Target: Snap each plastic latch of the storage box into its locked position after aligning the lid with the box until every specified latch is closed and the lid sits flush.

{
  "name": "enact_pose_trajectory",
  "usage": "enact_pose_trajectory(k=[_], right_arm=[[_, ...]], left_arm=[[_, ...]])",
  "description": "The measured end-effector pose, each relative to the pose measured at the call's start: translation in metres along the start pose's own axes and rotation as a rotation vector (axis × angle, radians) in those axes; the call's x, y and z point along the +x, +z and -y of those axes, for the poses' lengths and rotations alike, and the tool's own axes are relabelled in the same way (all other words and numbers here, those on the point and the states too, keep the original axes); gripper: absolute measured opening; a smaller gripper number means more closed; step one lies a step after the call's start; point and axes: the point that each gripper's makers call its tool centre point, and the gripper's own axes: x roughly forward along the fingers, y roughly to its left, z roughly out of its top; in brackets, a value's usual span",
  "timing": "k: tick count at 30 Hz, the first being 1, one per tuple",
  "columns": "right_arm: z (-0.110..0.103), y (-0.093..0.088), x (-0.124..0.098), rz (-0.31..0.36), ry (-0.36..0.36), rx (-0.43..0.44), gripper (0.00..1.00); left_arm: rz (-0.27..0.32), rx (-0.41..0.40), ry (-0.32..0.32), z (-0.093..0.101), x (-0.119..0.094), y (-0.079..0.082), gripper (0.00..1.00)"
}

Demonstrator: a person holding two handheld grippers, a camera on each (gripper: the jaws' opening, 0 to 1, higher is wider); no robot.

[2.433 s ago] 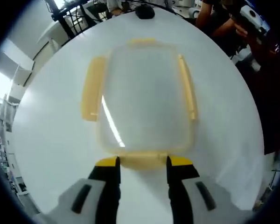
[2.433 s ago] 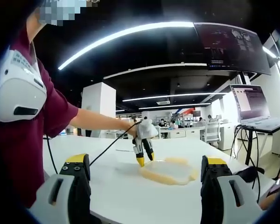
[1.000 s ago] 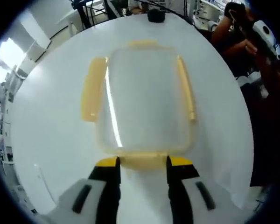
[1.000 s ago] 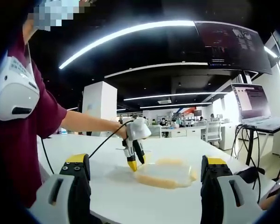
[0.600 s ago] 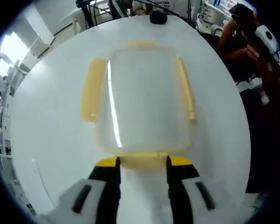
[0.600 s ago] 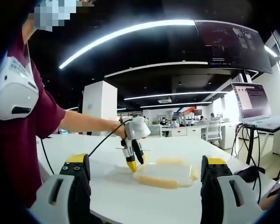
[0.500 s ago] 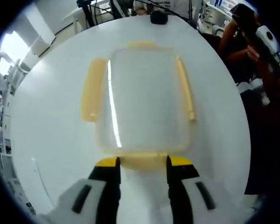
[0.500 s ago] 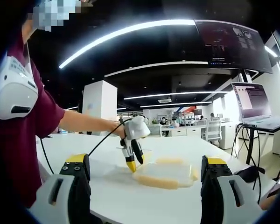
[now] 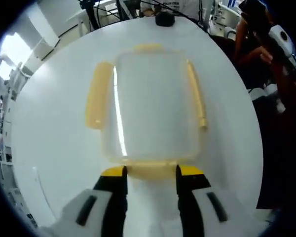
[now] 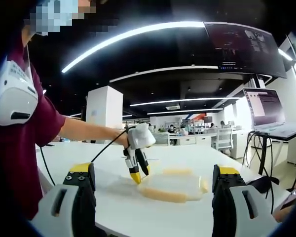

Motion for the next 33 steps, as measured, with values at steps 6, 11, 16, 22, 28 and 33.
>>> enact_pose_trajectory(k=[6, 11, 16, 22, 28, 33], right_arm=[[0.002, 0.001, -0.001, 0.002, -0.002, -0.001, 1.0], [0.003, 0.001, -0.002, 0.001, -0.003, -0.004, 1.0], [0.001, 0.0, -0.002, -0.006, -0.001, -0.008, 1.0], [-0.001, 0.001, 0.0, -0.008, 0.003, -0.013, 1.0], [-0.002, 0.001, 0.0, -0.011, 0.003, -0.015, 1.0], [-0.003, 0.001, 0.0, -0.014, 0.007, -0.017, 1.0]], left_arm=[[0.0, -0.004, 0.002, 0.001, 0.0, 0.002, 0.37], [0.0, -0.016, 0.003, 0.003, 0.0, 0.003, 0.37], [0.011, -0.042, 0.011, 0.014, 0.0, 0.004, 0.37], [0.023, -0.076, 0.027, 0.021, 0.0, 0.006, 0.37], [0.034, -0.11, 0.04, 0.019, 0.001, 0.009, 0.37], [0.039, -0.125, 0.051, 0.02, 0.002, 0.009, 0.37]])
